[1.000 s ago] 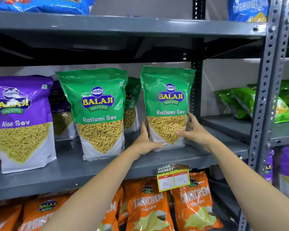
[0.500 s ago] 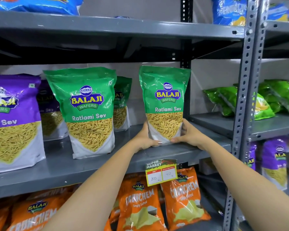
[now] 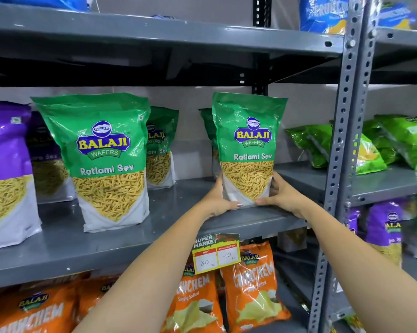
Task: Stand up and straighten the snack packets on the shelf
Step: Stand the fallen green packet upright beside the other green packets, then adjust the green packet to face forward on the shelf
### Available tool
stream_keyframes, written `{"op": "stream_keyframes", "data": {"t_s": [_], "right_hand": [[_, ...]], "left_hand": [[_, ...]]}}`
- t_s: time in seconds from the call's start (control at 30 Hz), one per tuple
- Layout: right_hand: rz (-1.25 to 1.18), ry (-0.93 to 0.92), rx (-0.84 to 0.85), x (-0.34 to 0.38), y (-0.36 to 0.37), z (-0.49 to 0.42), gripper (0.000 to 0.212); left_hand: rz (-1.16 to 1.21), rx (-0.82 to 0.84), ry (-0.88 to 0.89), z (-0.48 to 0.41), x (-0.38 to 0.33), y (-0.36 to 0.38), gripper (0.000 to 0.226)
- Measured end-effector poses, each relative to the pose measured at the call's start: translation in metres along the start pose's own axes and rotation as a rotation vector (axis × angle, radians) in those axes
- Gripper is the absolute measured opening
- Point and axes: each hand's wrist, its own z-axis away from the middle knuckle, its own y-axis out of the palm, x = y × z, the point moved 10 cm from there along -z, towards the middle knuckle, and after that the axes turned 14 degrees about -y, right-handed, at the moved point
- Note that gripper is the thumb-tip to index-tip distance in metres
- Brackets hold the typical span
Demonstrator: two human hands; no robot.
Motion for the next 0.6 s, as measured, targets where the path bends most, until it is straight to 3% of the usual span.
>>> {"op": "stream_keyframes", "data": {"t_s": [0.17, 0.23, 0.3, 0.4, 0.5, 0.6], "right_hand": [[0.178, -0.024, -0.015, 0.003, -0.011, 0.005, 0.129], [0.281, -0.073, -0.142, 0.018, -0.026, 0.016, 0.134], [0.32, -0.263, -0.364, 0.051, -0.037, 0.031, 0.112], [0.339, -0.512, -0.577, 0.113, -0.015, 0.045, 0.043], [0.274, -0.543, -0.509, 0.153, 0.062, 0.024, 0.024], [0.044, -0.338, -0.21, 0.155, 0.161, -0.007, 0.057]], "left_hand": [[-0.016, -0.12, 0.082, 0.026, -0.01, -0.017, 0.127], [0.02, -0.249, 0.272, 0.065, -0.022, -0.043, 0.115], [0.044, -0.466, 0.536, 0.128, -0.033, -0.078, 0.093], [0.085, -0.93, 0.772, 0.211, -0.019, -0.145, 0.066], [0.14, -1.218, 0.691, 0.236, 0.03, -0.207, 0.057], [0.255, -1.195, 0.355, 0.208, 0.091, -0.252, 0.059]]}}
